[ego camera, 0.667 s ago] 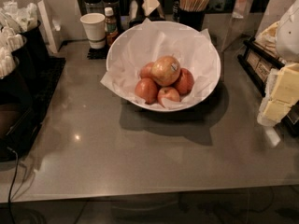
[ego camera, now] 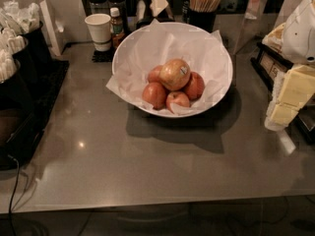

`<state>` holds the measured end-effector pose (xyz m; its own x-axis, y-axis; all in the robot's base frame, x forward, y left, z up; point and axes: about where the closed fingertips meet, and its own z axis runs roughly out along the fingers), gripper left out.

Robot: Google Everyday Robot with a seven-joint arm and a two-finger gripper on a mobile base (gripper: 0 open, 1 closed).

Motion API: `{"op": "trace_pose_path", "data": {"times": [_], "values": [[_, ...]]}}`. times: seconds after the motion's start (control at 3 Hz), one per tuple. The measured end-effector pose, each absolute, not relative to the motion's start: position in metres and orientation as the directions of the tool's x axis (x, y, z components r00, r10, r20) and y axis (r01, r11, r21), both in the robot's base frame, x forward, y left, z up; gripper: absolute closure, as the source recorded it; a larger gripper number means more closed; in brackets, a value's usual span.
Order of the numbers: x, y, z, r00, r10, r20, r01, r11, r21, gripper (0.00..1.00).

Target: Pick apple from white bowl

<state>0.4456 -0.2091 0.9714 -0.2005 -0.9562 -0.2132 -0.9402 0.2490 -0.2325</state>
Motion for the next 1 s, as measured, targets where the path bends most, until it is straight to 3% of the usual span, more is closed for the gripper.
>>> {"op": "trace_pose_path", "data": {"times": [0.67, 1.0], "values": [[0.457, -0.197, 0.953, -0.174, -0.961, -0.214, -0.96, 0.214, -0.183, 0.0], [0.47, -0.186, 0.948, -0.156, -0.948, -0.279, -0.964, 0.208, -0.166, 0.0]]}}
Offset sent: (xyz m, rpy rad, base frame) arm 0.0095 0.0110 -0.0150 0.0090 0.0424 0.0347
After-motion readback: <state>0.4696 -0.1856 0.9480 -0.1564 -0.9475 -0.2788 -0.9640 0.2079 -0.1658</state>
